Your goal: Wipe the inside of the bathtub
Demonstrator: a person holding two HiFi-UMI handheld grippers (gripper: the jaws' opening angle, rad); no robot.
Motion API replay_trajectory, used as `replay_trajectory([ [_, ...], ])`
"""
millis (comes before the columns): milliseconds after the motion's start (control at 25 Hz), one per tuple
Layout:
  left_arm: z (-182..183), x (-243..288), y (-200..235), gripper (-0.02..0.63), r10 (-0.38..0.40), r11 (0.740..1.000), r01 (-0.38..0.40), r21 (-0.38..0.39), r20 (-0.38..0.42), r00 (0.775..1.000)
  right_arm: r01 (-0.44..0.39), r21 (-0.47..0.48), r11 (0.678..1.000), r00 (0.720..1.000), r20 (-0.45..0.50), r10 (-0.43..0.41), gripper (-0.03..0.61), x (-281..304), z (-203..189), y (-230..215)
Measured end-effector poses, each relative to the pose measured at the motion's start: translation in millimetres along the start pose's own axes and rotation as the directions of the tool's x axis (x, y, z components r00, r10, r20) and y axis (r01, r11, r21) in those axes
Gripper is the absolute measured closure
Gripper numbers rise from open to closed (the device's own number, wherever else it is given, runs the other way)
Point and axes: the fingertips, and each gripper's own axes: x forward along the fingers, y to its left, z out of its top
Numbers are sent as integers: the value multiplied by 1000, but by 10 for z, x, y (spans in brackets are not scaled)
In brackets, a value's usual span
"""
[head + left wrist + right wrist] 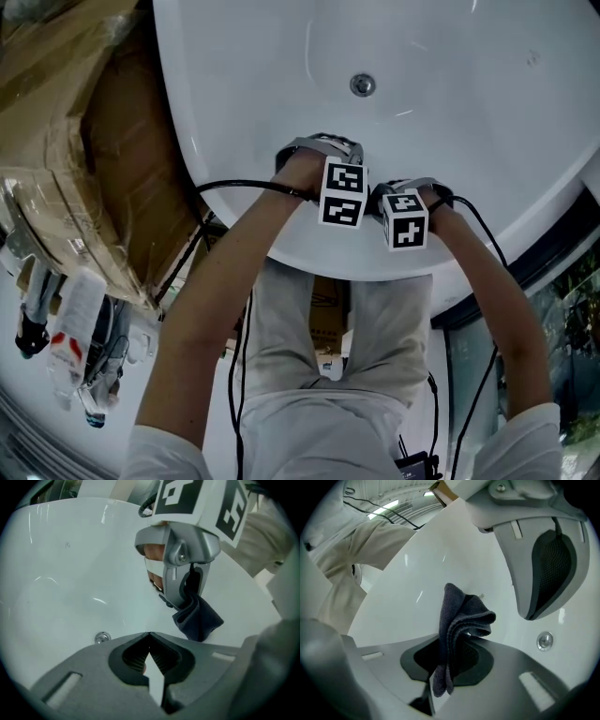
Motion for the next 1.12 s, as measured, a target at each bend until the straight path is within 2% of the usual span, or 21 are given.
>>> replay_trajectory([
  [280,24,-104,-99,614,13,999,-13,41,-5,1000,-17,-33,999,1000,4,17,523,-87,89,223],
  [520,29,-141,-145,614,18,999,-18,46,-9,1000,-35,-47,998,999,25,36,523,-194,183,458],
  [1120,31,-246,-219,614,26,999,-25,36,-11,1000,-111,-159,981,991,55,121,523,-451,395,1021],
])
